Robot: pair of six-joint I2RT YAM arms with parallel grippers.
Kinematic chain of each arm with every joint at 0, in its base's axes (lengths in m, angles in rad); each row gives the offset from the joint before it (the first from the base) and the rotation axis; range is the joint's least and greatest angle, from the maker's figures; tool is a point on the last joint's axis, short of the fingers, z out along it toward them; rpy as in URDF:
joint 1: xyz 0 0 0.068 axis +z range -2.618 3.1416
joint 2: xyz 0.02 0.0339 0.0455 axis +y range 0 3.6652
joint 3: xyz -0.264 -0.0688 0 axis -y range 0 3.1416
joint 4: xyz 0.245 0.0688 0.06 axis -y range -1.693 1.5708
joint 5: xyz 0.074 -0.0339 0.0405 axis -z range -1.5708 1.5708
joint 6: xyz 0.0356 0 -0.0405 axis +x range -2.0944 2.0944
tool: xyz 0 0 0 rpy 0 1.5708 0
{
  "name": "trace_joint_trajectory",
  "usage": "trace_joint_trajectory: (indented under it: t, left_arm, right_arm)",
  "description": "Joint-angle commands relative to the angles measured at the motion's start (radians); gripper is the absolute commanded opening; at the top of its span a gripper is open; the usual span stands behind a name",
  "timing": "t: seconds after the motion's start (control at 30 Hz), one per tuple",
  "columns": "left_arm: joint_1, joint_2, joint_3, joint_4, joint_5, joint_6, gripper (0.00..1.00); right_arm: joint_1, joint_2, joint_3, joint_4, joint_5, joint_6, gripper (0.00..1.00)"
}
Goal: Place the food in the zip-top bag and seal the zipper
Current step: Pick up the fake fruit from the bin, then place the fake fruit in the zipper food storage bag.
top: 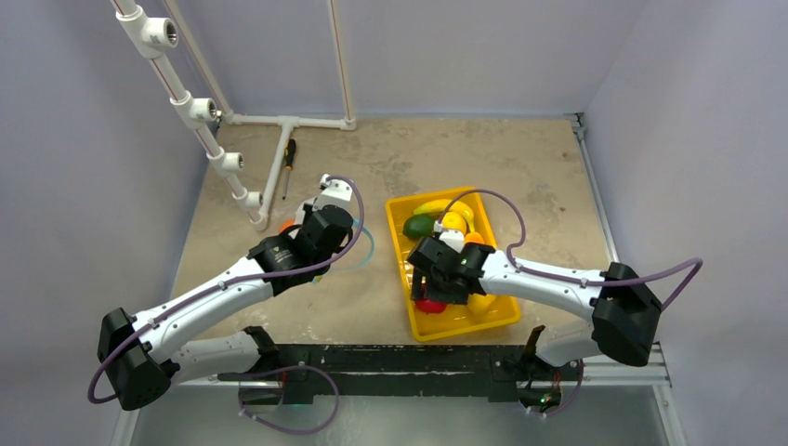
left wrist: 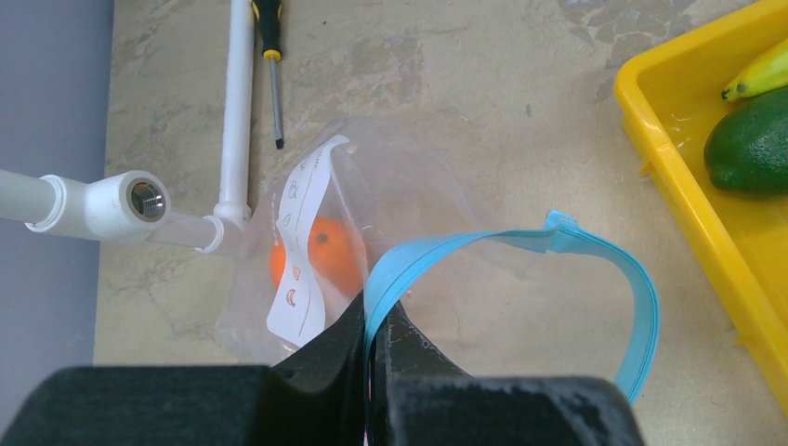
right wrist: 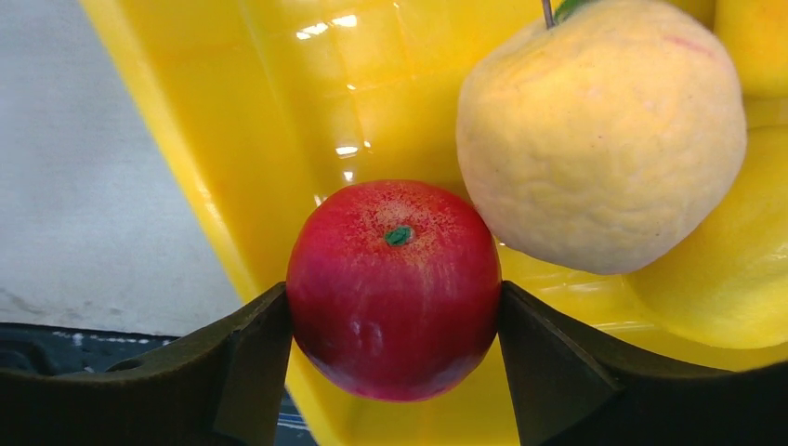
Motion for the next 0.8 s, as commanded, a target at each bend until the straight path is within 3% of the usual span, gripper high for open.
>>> trace_joint_trajectory:
  t: [0.0, 0.23, 0.77]
  left_arm:
    - [0.002, -0.017, 0.007, 0.035, -0.003, 0.009, 0.00]
    - [0.002, -0.013, 0.008, 0.033, -0.014, 0.007, 0.00]
    - [0.001, -0.016, 0.008, 0.034, -0.015, 0.006, 0.00]
  right_arm:
    - [0.005, -0.016, 0.115, -0.047, 0.079, 0.024, 0.57]
    - [0.005, -0.028, 0.257, -0.067, 0.112, -0.011, 0.53]
    - [0.005, 0.021, 0.347, 0.374, 0.019, -0.113, 0.51]
